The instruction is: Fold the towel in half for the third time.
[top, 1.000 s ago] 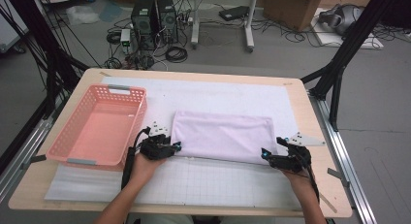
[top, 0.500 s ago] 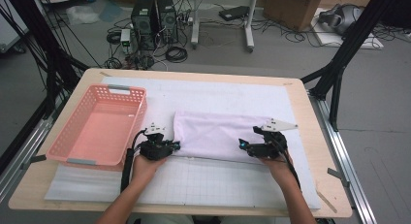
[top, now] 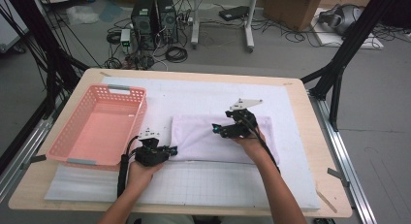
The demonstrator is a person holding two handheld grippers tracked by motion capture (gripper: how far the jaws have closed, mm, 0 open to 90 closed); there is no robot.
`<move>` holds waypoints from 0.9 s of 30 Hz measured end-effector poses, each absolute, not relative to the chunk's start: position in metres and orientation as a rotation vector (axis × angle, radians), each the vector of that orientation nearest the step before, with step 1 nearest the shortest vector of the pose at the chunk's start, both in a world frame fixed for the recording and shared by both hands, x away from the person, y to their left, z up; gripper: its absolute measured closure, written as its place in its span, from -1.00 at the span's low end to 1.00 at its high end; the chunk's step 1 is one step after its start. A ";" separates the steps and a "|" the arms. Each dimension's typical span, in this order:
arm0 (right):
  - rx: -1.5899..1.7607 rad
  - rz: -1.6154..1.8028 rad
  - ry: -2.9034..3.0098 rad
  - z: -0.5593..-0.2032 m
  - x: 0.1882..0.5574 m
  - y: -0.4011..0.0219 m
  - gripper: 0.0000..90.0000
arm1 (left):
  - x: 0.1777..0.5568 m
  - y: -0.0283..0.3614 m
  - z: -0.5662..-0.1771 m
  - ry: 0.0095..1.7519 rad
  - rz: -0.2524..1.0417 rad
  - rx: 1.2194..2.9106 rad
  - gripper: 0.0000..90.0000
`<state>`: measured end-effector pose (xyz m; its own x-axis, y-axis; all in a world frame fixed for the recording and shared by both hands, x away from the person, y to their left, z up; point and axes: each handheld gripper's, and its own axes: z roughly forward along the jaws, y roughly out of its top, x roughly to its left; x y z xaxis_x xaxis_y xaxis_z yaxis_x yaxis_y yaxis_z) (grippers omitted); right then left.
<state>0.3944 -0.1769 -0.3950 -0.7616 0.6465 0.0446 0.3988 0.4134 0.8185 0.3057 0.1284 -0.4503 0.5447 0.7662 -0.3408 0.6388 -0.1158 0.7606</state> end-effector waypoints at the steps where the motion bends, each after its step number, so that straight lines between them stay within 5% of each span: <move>1: 0.896 1.260 2.402 -0.395 0.398 -0.170 -0.49 | 0.305 0.129 -0.450 1.155 0.170 1.828 0.79; 10: 0.833 1.186 2.502 -0.401 0.428 -0.113 -0.42 | 0.302 0.131 -0.448 1.134 0.176 1.842 0.79; 27: 0.805 1.087 2.661 -0.431 0.452 -0.068 -0.11 | 0.297 0.137 -0.446 1.135 0.170 1.838 0.78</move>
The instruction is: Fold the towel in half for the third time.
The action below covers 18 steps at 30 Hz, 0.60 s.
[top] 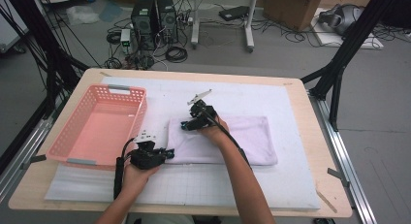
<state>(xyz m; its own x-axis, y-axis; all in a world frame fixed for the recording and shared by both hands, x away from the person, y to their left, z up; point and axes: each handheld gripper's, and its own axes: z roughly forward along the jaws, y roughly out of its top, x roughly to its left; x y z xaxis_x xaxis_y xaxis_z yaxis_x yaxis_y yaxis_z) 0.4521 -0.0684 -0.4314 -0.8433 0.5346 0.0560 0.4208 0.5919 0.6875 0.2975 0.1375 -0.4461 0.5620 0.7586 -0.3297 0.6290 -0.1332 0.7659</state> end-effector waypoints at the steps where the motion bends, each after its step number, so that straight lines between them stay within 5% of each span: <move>1: 0.769 1.051 2.687 -0.431 0.453 -0.061 0.00 | 0.297 0.137 -0.446 1.135 0.171 1.840 0.78; 4: 0.749 1.023 2.712 -0.433 0.454 -0.057 0.07 | 0.298 0.138 -0.446 1.140 0.174 1.838 0.78; 9: 0.715 1.017 2.739 -0.430 0.452 -0.056 0.75 | 0.298 0.140 -0.446 1.144 0.174 1.834 0.79; 18: 0.746 1.181 2.674 -0.419 0.451 -0.059 0.83 | 0.296 0.143 -0.436 1.091 0.233 1.798 0.79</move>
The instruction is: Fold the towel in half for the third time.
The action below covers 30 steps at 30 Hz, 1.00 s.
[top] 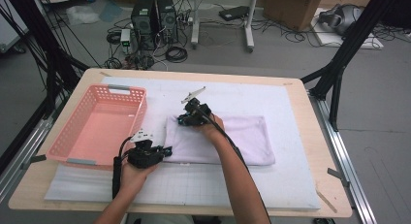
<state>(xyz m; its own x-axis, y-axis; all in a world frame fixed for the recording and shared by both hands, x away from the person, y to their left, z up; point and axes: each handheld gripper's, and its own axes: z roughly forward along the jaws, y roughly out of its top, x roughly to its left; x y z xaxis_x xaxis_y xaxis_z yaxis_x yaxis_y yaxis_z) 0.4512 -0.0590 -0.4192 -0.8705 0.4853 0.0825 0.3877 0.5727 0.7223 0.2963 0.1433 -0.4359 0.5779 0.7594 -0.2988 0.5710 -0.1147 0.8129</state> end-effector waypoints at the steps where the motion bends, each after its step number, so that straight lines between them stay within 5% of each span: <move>1: 0.753 1.201 2.661 -0.417 0.451 -0.061 0.83 | 0.296 0.143 -0.434 1.081 0.233 1.784 0.79; 19: 0.795 1.373 2.520 -0.395 0.438 -0.127 0.83 | 0.309 0.113 -0.417 0.943 0.165 1.750 0.77; 30: 0.847 1.413 2.448 -0.392 0.433 -0.168 0.83 | 0.320 0.062 -0.404 0.856 0.125 1.819 0.76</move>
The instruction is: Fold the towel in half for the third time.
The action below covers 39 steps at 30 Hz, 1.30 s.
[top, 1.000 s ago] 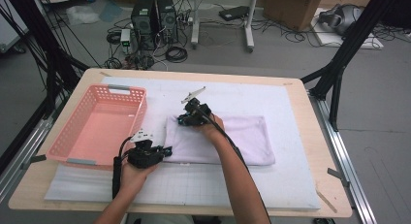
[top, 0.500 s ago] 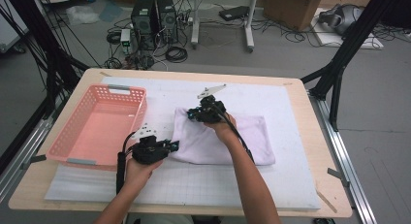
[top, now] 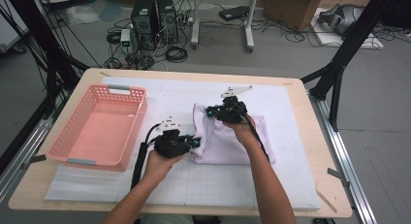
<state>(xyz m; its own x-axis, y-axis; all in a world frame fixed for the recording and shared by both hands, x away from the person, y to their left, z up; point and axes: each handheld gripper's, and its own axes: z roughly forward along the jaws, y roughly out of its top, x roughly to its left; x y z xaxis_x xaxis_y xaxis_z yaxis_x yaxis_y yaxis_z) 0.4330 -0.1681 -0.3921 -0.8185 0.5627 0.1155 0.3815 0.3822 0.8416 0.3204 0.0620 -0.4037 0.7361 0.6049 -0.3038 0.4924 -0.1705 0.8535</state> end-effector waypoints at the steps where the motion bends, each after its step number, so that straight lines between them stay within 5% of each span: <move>1: 0.851 1.413 2.443 -0.392 0.433 -0.171 0.83 | 0.321 0.058 -0.403 0.853 0.127 1.823 0.76; 23: 0.992 1.373 2.326 -0.400 0.428 -0.238 0.83 | 0.335 -0.026 -0.402 0.797 0.109 1.897 0.69; 35: 1.057 1.342 2.283 -0.407 0.428 -0.263 0.83 | 0.331 -0.029 -0.394 0.740 0.158 1.886 0.00; 39: 1.075 1.331 2.274 -0.410 0.428 -0.267 0.83 | 0.328 -0.014 -0.388 0.728 0.188 1.864 -0.08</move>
<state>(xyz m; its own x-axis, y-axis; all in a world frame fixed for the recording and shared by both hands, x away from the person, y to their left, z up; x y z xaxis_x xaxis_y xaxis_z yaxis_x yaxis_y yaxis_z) 0.4279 -0.2667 -0.4096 -0.6775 0.7269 0.1125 0.4538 0.2927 0.8417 0.3278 -0.0140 -0.3881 0.8006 0.5634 -0.2040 0.3939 -0.2383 0.8877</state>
